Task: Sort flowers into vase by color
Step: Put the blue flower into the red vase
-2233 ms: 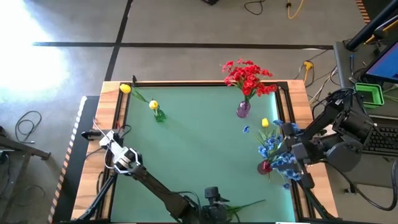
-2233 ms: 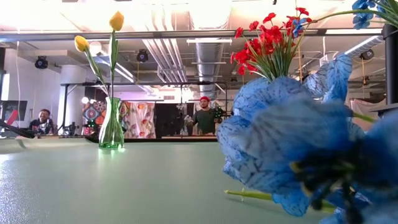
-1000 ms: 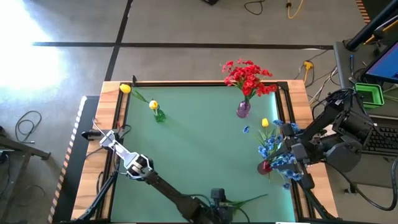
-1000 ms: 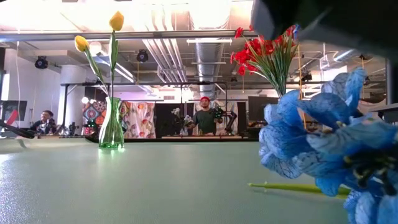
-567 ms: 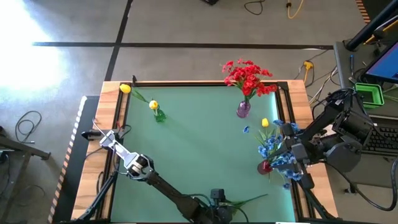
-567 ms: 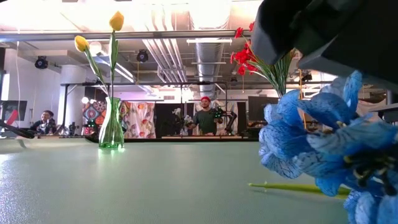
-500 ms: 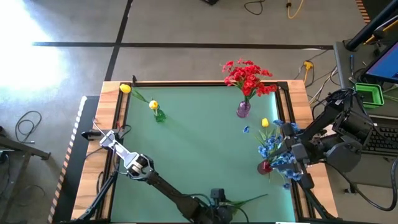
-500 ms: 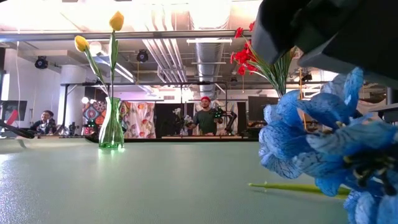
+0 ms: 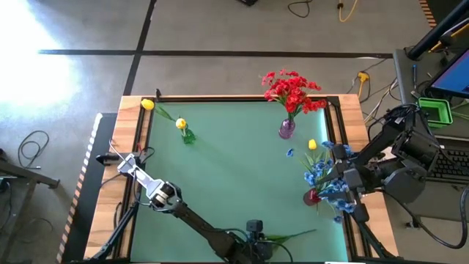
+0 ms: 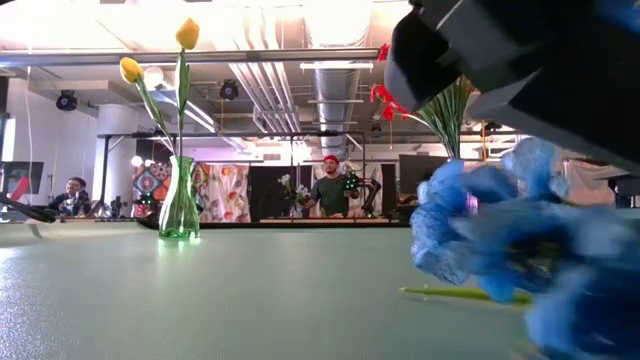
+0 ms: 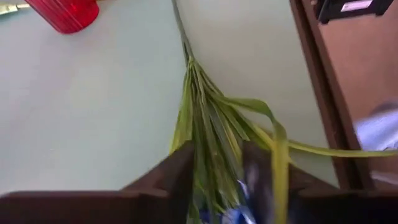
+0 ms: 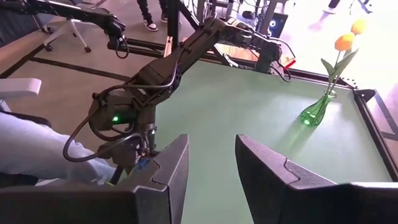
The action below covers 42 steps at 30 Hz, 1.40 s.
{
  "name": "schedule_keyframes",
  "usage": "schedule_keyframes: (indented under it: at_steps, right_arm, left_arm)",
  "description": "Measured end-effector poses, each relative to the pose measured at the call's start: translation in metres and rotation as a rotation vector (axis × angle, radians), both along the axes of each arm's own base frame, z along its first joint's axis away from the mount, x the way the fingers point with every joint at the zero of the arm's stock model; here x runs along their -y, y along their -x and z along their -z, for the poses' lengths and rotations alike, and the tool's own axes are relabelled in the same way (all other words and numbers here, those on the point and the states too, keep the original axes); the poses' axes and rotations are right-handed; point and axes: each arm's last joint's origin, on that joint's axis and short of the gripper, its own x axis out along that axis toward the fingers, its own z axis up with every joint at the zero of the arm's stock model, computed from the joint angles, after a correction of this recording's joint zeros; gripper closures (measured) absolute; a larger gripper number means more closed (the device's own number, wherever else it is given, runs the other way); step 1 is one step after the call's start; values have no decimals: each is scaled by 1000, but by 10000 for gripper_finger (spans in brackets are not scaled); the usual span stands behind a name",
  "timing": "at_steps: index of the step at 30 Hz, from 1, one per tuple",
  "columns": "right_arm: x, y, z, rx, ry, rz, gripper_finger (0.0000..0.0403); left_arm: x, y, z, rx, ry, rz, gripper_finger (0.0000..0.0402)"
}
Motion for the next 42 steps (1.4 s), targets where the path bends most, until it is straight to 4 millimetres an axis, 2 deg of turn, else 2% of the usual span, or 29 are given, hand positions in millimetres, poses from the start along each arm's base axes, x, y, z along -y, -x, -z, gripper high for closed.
schedule_keyframes:
  at_steps: [4,6,12,20,27,32,38,42]
  right_arm:
    - [0,0,0,1,-3,0,278]
    - [0,0,0,1,-4,0,278]
    - [-3,-2,-5,47,-19,-20,278]
    - [-8,-9,-4,102,84,13,280]
    - [-31,-29,12,60,144,10,305]
    - [-48,-43,23,20,147,27,325]
    - [-56,-49,17,5,11,99,338]
    - [-54,-46,16,-61,-26,142,339]
  left_arm:
    - [0,0,0,-4,-10,6,366]
    - [0,0,-1,-5,-25,16,392]
    - [-4,4,-16,-68,-115,23,399]
    - [-19,18,-42,-162,-235,26,401]
    - [-34,22,-41,-271,-357,46,401]
    - [-37,22,-42,-306,-431,117,401]
    - [-47,20,-53,-311,-460,144,401]
    - [-52,17,-44,-314,-449,129,402]
